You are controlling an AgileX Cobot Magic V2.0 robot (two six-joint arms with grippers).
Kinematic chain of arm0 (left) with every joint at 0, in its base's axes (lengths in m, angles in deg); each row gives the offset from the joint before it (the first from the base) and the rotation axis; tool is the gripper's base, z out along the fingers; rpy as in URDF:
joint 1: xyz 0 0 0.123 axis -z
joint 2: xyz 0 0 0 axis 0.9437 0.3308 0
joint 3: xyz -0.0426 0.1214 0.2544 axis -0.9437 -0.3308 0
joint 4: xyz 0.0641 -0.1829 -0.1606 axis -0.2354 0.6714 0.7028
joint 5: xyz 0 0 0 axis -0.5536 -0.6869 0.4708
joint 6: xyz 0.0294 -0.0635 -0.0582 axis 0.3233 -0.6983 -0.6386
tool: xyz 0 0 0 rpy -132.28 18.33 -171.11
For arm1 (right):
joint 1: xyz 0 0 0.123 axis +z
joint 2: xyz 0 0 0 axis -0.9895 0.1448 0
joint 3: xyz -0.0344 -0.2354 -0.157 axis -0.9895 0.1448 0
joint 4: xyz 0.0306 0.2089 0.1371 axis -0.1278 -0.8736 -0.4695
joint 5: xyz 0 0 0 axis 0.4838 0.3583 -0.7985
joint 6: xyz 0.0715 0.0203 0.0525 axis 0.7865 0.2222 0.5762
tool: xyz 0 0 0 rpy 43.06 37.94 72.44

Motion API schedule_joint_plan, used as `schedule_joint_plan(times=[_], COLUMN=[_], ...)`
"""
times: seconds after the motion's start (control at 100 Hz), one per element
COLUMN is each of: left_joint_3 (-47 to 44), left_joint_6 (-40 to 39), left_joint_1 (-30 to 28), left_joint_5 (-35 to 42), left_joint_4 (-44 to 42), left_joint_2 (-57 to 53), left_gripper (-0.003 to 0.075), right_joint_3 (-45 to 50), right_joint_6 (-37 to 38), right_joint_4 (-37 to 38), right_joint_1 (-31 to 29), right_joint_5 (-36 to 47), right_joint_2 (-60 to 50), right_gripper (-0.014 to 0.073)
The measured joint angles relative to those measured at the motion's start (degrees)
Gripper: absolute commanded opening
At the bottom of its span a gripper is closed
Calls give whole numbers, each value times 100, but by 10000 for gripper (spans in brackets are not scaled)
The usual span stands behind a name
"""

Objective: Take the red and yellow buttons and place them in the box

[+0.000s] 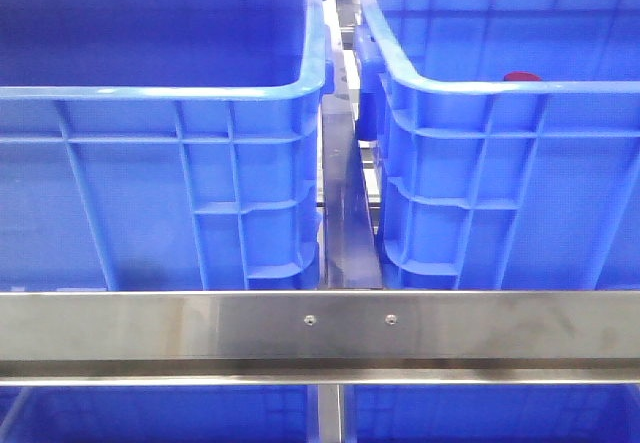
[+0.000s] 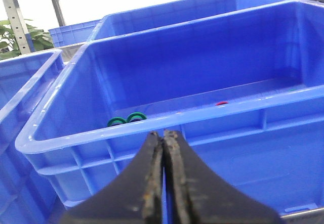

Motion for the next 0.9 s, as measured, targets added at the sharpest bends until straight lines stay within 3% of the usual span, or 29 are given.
schedule_joint_plan(times=[0.42,0.9], left_joint_3=[0,0], left_joint_6=[0,0], left_joint_1=[0,0], left_joint_5=[0,0], left_joint_4=[0,0], left_joint_2=[0,0], left_gripper=[-19,-19], right_joint_3=[1284,1704], right_joint_6=[39,51], right_joint_4=[47,47], right_joint_1=[156,156], right_joint_5=[66,349], right_joint_2=[-1401,-1445], right_gripper=[-68,-68])
